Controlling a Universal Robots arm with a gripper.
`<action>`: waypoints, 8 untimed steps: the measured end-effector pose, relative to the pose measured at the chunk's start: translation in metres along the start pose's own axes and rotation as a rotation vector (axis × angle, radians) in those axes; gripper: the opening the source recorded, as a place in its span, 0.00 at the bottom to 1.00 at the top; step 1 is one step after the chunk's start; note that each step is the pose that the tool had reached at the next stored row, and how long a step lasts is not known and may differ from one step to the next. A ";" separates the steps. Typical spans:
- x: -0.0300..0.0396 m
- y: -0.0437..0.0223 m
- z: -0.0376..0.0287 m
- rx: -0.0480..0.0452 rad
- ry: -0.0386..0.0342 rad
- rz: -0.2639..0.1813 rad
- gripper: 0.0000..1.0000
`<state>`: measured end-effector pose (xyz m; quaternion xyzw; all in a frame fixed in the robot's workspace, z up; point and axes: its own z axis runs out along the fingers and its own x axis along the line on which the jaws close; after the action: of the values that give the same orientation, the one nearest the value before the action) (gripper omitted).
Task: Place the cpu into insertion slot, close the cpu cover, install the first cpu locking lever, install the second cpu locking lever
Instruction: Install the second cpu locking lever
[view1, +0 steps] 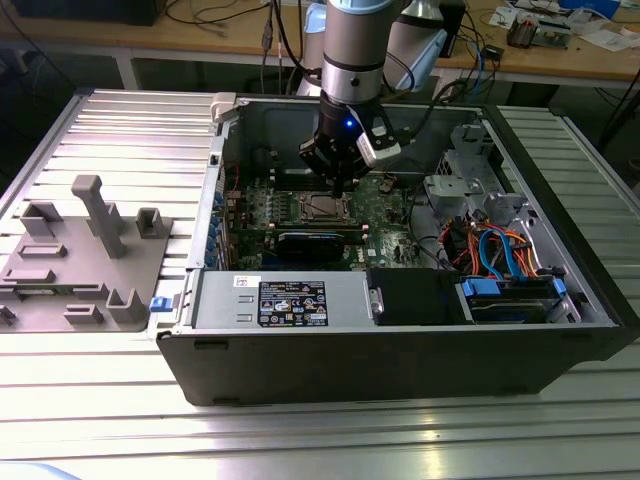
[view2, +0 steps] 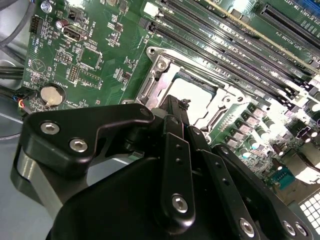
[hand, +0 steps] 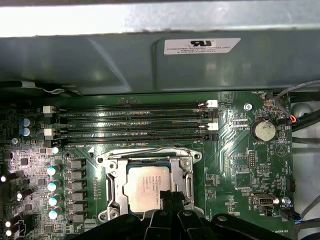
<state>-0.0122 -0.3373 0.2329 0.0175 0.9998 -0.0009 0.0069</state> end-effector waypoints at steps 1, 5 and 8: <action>-0.0001 -0.0007 -0.0001 0.0002 0.0001 0.000 0.11; -0.0003 -0.0038 0.0010 0.0000 0.0013 -0.002 0.11; -0.0004 -0.0047 0.0030 0.0014 0.0089 -0.042 0.11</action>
<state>-0.0120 -0.3420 0.2299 -0.0037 1.0000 -0.0017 0.0024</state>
